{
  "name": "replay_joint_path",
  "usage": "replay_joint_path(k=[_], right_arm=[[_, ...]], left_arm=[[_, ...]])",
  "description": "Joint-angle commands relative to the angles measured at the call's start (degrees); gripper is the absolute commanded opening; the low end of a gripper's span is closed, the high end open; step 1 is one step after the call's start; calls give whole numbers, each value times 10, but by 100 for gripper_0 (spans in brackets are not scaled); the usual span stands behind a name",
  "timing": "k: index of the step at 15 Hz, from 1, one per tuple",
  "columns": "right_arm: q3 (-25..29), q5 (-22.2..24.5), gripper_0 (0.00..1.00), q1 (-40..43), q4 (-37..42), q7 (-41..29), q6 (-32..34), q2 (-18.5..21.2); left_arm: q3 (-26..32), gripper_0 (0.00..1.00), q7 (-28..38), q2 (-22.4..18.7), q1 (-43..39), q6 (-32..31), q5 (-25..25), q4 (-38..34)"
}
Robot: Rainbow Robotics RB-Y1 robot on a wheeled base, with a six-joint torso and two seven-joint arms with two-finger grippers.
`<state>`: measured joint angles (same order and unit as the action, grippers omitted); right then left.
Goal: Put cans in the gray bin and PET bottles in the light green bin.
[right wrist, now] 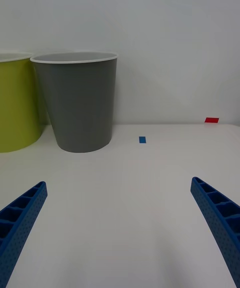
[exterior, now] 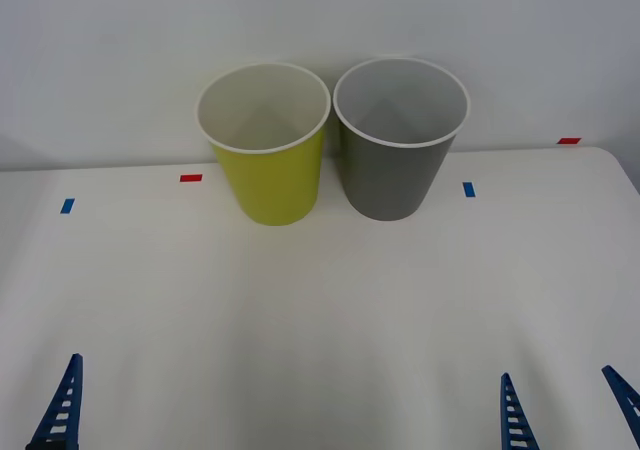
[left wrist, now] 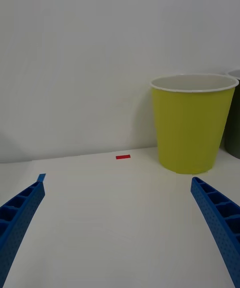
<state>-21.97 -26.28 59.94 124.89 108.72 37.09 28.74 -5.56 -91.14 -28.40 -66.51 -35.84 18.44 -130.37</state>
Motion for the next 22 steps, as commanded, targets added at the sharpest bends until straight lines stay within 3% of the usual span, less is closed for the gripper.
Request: replay_joint_path(k=[1,9,12,17,20,22], right_arm=[[0,0,100,0,0,0,0,0],[0,0,100,0,0,0,0,0],[0,0,100,0,0,0,0,0],[0,0,100,0,0,0,0,0],[0,0,100,0,0,0,0,0],[0,0,100,0,0,0,0,0]], left_arm=[[5,100,18,12,-3,11,-12,1],[20,100,40,24,-4,14,-22,27],[22,100,38,26,9,-43,-71,86],[49,100,21,31,5,-42,-101,97],[71,100,21,89,-11,-49,-151,97],[72,100,28,106,-13,-56,-155,97]])
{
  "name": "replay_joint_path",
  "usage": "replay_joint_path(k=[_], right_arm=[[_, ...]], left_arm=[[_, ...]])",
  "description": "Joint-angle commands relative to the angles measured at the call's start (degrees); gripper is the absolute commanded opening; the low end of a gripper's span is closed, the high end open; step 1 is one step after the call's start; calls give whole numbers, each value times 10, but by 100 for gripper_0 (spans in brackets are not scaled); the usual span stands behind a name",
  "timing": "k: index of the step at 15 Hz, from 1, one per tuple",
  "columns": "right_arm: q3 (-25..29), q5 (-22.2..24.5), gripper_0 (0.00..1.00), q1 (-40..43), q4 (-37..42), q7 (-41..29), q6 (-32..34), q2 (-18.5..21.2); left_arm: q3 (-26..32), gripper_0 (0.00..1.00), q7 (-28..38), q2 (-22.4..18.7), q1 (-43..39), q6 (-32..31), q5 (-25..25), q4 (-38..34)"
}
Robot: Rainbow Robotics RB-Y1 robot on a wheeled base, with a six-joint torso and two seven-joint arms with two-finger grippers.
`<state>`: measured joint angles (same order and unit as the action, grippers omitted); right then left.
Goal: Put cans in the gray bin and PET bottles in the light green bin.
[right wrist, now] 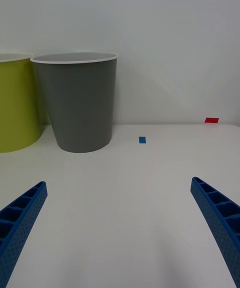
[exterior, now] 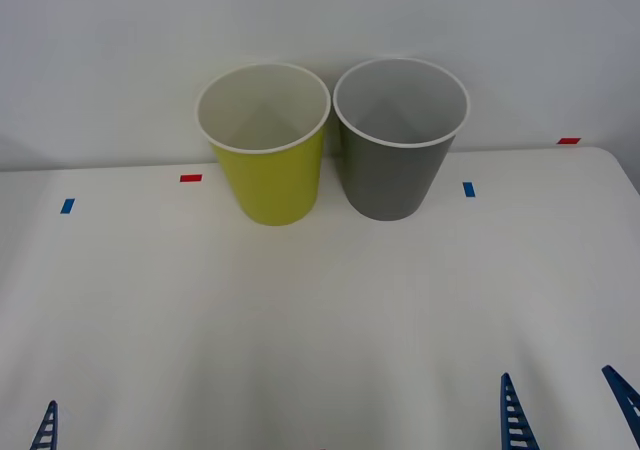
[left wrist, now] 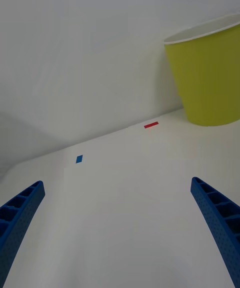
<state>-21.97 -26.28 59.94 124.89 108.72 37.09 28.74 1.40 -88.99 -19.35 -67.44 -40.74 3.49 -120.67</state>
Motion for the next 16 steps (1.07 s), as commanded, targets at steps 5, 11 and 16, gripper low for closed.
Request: replay_joint_path(k=[5,11,16], right_arm=[[0,0,100,0,0,0,0,0],[0,0,100,0,0,0,0,0],[0,0,100,0,0,0,0,0]], left_arm=[[-16,100,29,15,-10,-9,-2,0],[-24,100,40,7,-11,-11,-2,0],[-24,100,40,7,-11,-11,-2,0]])
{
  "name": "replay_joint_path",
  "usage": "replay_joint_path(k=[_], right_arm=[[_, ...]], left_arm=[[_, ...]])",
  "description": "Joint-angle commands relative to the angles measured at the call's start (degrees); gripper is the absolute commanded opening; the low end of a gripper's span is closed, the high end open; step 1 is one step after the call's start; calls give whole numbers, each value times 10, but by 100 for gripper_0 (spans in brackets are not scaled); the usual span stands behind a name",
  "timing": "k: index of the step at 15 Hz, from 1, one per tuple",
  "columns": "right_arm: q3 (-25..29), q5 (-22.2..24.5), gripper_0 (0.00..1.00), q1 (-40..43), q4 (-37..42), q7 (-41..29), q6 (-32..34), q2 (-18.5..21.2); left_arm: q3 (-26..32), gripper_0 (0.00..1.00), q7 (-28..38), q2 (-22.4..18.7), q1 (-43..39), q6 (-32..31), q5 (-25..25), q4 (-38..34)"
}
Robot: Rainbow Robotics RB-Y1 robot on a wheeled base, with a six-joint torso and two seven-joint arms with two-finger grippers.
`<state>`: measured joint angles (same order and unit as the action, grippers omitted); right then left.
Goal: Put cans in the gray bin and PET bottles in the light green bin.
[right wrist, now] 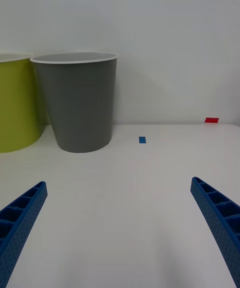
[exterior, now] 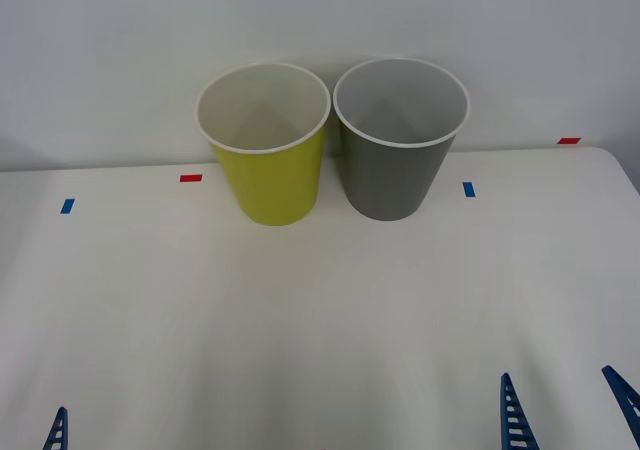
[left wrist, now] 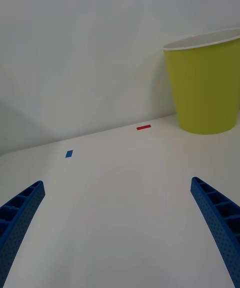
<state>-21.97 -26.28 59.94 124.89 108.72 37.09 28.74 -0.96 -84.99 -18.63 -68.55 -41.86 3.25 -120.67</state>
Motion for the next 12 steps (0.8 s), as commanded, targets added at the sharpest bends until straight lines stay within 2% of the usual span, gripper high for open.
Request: replay_joint_path(k=[1,12], right_arm=[[0,0,100,0,0,0,0,0],[0,0,100,0,0,0,0,0]], left_arm=[[0,100,0,0,0,0,0,0],[0,100,0,0,0,0,0,0]])
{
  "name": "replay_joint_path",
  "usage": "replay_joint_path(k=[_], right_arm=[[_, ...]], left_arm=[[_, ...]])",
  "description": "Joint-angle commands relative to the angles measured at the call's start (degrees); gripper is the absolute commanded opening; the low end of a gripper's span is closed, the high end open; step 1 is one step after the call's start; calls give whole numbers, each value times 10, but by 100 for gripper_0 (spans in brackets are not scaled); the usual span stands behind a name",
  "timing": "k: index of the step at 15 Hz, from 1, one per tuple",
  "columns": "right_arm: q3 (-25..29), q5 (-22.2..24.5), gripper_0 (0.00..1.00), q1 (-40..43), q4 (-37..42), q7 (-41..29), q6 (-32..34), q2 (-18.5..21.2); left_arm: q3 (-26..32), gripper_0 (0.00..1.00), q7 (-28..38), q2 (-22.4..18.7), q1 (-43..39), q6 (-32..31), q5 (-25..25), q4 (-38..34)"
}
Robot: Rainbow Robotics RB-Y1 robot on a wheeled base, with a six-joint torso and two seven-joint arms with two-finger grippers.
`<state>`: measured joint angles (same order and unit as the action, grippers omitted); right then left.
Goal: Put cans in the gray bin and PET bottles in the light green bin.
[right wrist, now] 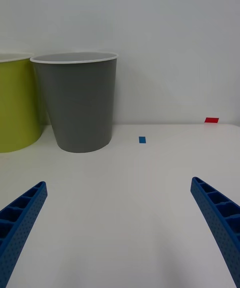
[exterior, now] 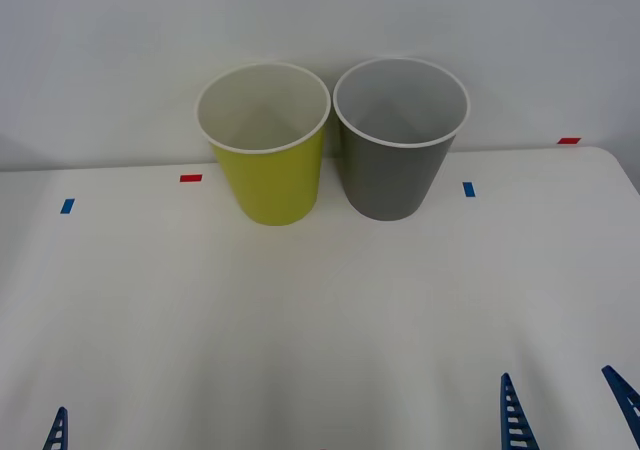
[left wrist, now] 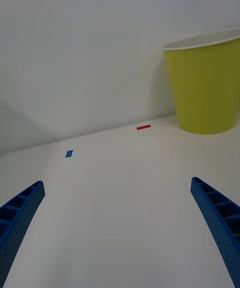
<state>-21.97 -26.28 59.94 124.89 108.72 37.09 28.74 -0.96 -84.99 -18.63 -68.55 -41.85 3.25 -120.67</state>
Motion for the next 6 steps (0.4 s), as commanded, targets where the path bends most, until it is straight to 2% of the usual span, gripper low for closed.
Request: replay_joint_path(k=[1,6], right_arm=[[0,0,100,0,0,0,0,0],[0,0,100,0,0,0,0,0]], left_arm=[[0,100,0,0,0,0,0,0],[0,100,0,0,0,0,0,0]])
